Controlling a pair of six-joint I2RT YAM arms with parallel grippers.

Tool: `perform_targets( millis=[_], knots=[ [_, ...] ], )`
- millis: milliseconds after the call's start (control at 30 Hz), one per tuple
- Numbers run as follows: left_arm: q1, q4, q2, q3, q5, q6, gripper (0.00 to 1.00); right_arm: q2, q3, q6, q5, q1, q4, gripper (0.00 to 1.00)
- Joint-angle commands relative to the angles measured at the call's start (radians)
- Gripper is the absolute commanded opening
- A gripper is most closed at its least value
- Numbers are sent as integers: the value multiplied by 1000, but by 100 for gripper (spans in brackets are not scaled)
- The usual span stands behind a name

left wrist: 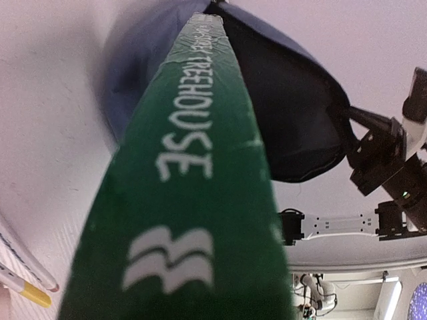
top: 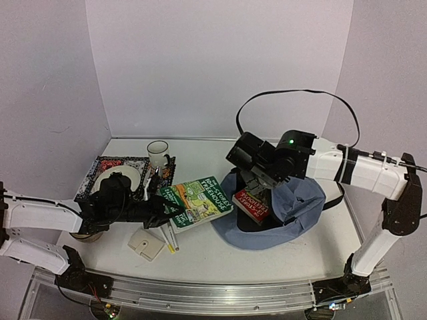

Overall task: Pack the student bag
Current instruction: Pick up the largest pocket of the bag from the student bag, then place the book in the largest pocket of the bag.

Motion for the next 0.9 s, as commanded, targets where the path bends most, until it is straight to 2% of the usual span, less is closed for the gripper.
perform_targets(
  millis=[0,267,533,867],
  knots=[
    [-37,125,40,145,-15,8,0,-45,43,18,82,2,19,0],
    [-56,167,144,255,-11,-41,0,-78,21,-3,58,2,108,0],
    [-83,210,318,333,36,-147,0,-104,15,-9,45,2,183,0],
    [-99,277,405,335,15,-174,0,-162,-32,-21,28,3,275,0]
  ],
)
